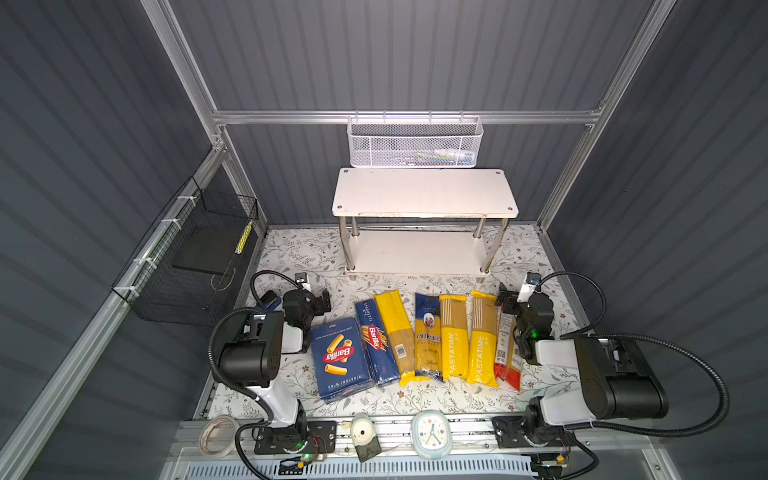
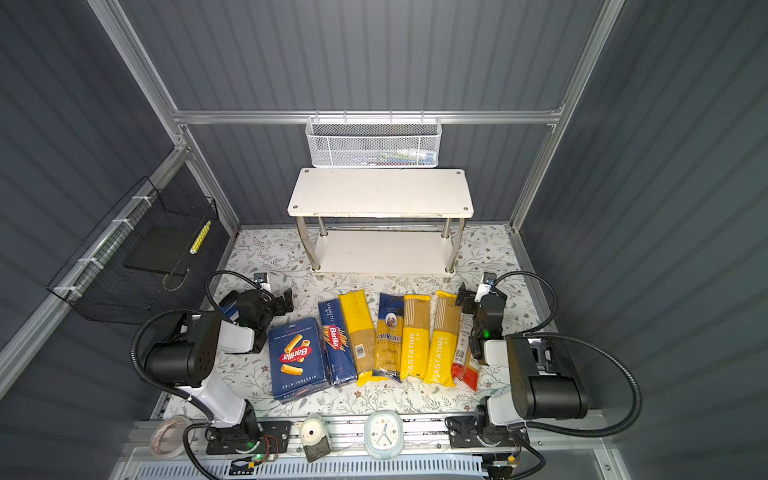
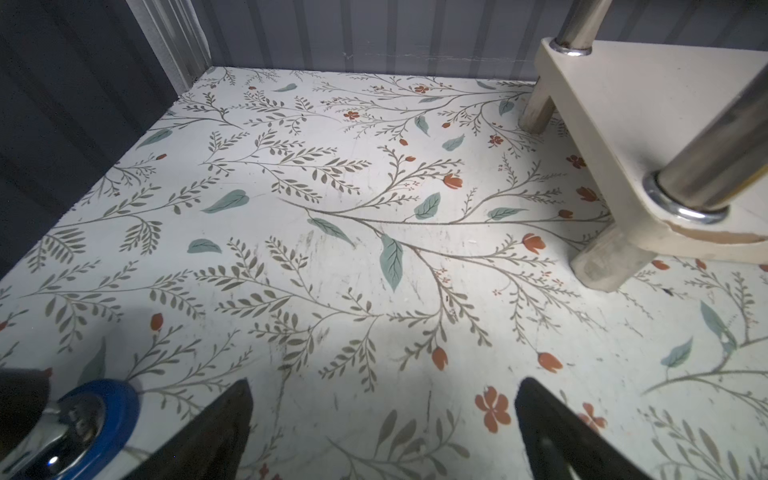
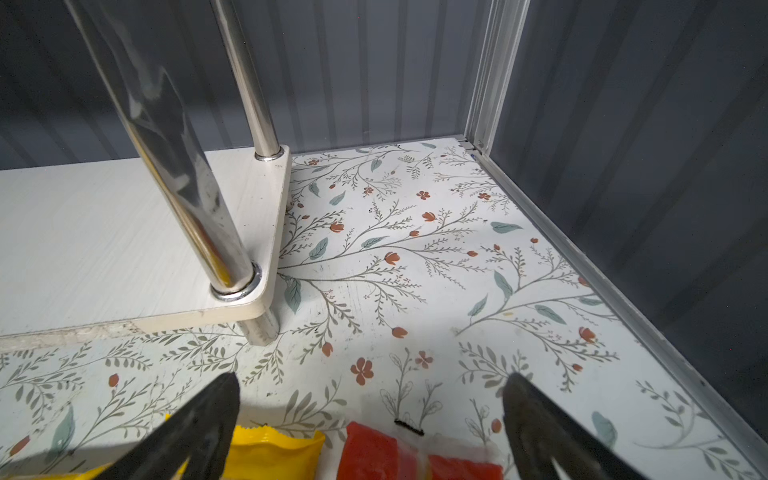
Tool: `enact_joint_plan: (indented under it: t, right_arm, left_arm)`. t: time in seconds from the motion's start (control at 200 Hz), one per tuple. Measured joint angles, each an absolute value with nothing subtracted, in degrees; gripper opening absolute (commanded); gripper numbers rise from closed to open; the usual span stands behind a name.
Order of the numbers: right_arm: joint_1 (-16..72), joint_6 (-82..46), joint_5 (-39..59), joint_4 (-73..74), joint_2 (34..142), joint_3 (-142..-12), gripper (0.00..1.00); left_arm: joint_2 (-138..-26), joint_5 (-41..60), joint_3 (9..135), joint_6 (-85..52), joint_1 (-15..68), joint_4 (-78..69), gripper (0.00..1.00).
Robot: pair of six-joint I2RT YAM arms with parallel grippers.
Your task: Place and organize the pasta boxes and bags onto the shelf
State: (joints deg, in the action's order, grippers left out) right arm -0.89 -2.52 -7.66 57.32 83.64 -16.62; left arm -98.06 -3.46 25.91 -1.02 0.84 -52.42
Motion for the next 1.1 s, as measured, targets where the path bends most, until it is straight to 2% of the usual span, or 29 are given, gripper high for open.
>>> enact_joint_plan:
  t: [1.1]
  right_arm:
    - [-1.54,-2.55,-5.91,56.49,83.64,-16.95,0.99]
  left_arm:
    - [-98.06,-4.12,26.0,-0.99,1.21,-52.21,0.99]
